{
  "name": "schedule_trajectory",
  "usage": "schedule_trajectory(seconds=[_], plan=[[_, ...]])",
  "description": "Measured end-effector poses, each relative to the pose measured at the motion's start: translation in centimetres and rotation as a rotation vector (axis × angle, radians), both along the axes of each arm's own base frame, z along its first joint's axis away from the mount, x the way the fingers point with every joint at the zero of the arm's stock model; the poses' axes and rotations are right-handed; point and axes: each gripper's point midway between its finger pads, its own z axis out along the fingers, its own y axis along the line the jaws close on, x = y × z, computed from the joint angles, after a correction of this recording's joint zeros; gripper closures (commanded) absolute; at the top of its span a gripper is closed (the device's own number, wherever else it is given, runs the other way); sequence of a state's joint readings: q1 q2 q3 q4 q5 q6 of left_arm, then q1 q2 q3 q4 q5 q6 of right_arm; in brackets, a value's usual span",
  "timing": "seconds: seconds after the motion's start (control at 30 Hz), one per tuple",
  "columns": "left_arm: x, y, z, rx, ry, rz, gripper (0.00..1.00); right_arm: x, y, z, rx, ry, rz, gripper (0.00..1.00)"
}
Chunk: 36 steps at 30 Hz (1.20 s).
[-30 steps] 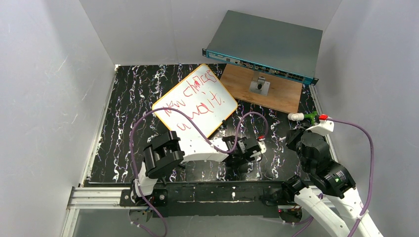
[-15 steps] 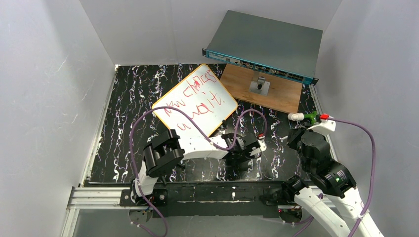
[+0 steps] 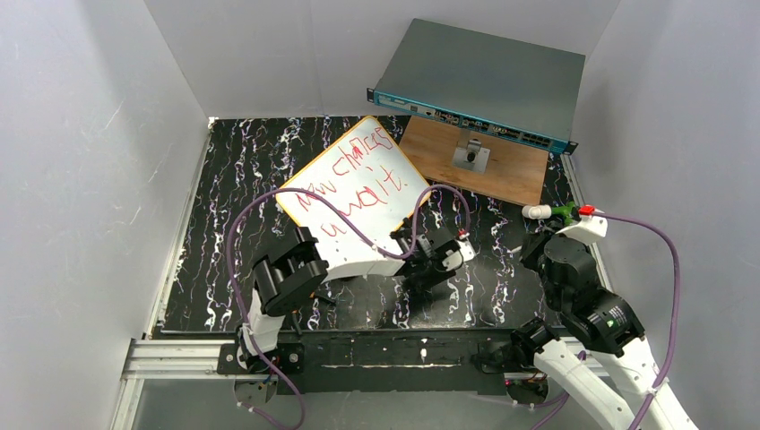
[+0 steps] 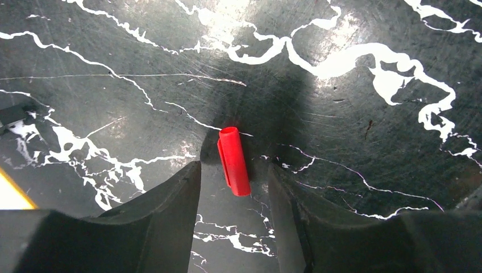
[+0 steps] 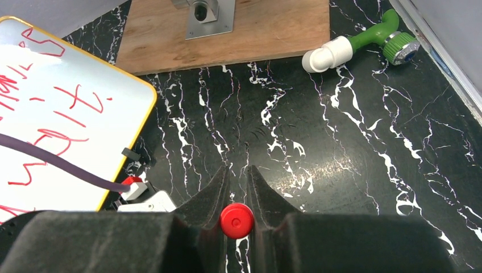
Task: Write a sentence on the whiteboard
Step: Pick up the pen cap from the center of the board.
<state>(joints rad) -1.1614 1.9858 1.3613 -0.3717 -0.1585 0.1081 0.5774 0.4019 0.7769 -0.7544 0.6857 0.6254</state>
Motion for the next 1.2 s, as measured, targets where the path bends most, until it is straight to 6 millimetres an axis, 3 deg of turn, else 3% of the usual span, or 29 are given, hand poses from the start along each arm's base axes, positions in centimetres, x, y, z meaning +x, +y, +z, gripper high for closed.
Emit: schedule_trajectory(seconds=[0.23,0.57,0.77,1.2], plan=[[-0.3,0.3,-0.3,-0.039,0.115,-0.007,0.62,0.1,0.0,0.0,-0.005,0.004,-0.004,0.99],[-0.6,0.6,-0.6,-0.076,0.219,-0.02,0.82,0.3,-0.1,-0.1,-0.017,0.013,-0.014,0.99],[-0.8,0.5,-0.5,-0.089,0.261,-0.036,1.0,0.5,-0.1,-0.1,-0.019,0.013,-0.017,0.99],[-2.3,1.1,-0.1,-0.131,0.412,-0.056,1.0,1.9,1.3,1.5,0.024,-0.04,0.009,0.99]])
